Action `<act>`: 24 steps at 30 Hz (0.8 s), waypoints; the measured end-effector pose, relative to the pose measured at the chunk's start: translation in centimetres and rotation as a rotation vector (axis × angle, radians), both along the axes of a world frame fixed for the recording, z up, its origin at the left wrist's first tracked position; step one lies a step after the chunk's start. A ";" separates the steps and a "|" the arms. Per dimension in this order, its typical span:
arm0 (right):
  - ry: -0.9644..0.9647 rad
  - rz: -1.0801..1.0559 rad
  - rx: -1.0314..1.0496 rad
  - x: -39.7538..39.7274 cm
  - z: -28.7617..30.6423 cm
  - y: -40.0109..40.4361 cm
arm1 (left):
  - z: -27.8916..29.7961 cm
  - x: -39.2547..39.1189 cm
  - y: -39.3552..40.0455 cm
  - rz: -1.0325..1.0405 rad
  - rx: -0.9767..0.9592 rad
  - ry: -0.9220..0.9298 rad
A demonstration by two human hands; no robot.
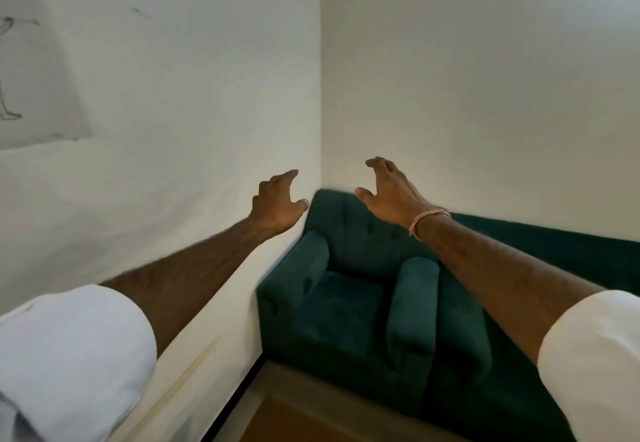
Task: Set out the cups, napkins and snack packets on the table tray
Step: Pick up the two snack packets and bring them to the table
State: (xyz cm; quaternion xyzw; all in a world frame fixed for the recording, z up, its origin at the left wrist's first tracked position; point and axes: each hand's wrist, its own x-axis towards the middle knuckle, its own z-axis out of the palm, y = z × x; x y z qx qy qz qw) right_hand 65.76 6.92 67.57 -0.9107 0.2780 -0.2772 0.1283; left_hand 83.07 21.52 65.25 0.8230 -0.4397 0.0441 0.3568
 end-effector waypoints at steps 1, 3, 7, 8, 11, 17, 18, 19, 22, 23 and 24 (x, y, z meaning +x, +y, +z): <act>-0.002 -0.023 -0.012 -1.6 1.0 -0.3 | 0.9 -1.2 -0.7 -0.022 -0.005 -0.011; -0.012 -0.078 -0.036 -4.7 2.7 -1.0 | 2.5 -3.4 -2.0 -0.072 -0.009 -0.032; -0.039 -0.199 -0.070 -10.5 4.9 -1.9 | 4.7 -7.2 -4.9 -0.188 -0.014 -0.065; -0.042 -0.228 -0.077 -12.1 5.2 -2.2 | 5.1 -8.3 -5.8 -0.220 -0.020 -0.066; -0.033 -0.313 -0.092 -16.7 5.5 -2.8 | 5.4 -12.0 -8.2 -0.301 -0.034 -0.061; 0.006 -0.477 -0.063 -27.2 3.6 -4.4 | 3.1 -21.1 -12.6 -0.441 0.011 -0.065; 0.011 -0.504 -0.054 -29.2 3.1 -4.8 | 2.5 -22.8 -13.4 -0.461 0.020 -0.063; 0.015 -0.526 -0.042 -30.9 2.5 -5.2 | 1.9 -24.3 -14.1 -0.478 0.028 -0.057; 0.043 -0.596 -0.011 -37.5 0.4 -6.6 | -0.4 -29.8 -16.7 -0.531 0.058 -0.045; 0.055 -0.616 -0.002 -39.8 -0.4 -7.0 | -1.3 -31.8 -17.6 -0.542 0.068 -0.041; 0.067 -0.633 0.006 -41.9 -1.3 -7.5 | -2.1 -33.5 -18.3 -0.547 0.077 -0.033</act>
